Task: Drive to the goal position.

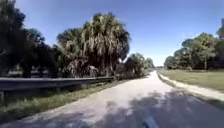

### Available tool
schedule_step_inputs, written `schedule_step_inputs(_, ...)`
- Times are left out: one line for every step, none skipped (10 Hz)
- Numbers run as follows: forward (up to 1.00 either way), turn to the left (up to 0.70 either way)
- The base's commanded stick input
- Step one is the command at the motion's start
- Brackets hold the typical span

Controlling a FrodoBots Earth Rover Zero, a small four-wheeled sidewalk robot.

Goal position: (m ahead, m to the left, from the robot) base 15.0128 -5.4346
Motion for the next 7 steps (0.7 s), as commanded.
schedule_step_inputs(0.85,0.00)
schedule_step_inputs(0.85,0.00)
schedule_step_inputs(0.85,0.00)
schedule_step_inputs(0.85,0.00)
schedule_step_inputs(0.85,0.00)
schedule_step_inputs(0.85,0.00)
schedule_step_inputs(0.85,0.00)
